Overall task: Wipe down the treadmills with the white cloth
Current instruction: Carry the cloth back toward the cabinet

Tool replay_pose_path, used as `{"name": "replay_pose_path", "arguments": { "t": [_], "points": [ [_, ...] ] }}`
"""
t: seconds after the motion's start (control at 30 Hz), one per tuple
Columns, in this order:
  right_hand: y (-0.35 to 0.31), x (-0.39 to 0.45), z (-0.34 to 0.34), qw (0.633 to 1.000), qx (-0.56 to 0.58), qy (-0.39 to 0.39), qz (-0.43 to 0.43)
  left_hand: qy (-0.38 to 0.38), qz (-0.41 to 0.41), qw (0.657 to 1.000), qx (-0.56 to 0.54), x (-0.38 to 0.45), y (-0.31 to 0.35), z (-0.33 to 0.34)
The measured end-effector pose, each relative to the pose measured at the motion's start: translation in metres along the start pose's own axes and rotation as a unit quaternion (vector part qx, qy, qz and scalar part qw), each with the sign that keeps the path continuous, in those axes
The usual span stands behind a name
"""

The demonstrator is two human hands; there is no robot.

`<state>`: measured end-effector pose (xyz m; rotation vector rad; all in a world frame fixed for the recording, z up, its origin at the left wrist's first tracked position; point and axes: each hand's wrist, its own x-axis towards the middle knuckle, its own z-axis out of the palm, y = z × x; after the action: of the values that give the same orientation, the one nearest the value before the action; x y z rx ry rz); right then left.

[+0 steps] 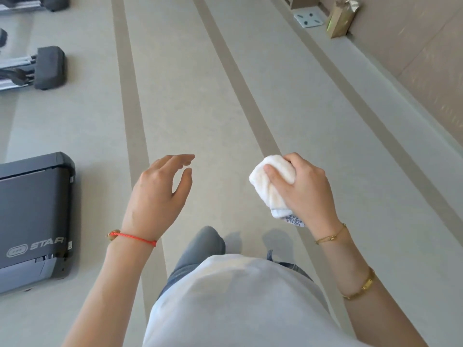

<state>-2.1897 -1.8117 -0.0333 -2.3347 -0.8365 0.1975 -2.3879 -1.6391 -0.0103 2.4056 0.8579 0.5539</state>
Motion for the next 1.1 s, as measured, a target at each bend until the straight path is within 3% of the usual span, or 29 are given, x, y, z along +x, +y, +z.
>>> {"name": "replay_pose_path", "arguments": {
  "t": [0.33,0.67,1.1],
  "points": [
    [-0.039,0.24,0.078,1.0,0.007,-0.025,-0.009,0.02,-0.013,1.0,-0.008,0.229,-0.082,0.018],
    [-0.101,0.465,0.127,1.0,0.018,0.015,0.011,-0.007,0.026,1.0,0.004,0.481,-0.152,0.006],
    [-0.103,0.748,0.182,0.999,0.004,0.018,0.036,-0.026,0.061,0.998,-0.009,0.773,-0.216,0.067]
  ]
}}
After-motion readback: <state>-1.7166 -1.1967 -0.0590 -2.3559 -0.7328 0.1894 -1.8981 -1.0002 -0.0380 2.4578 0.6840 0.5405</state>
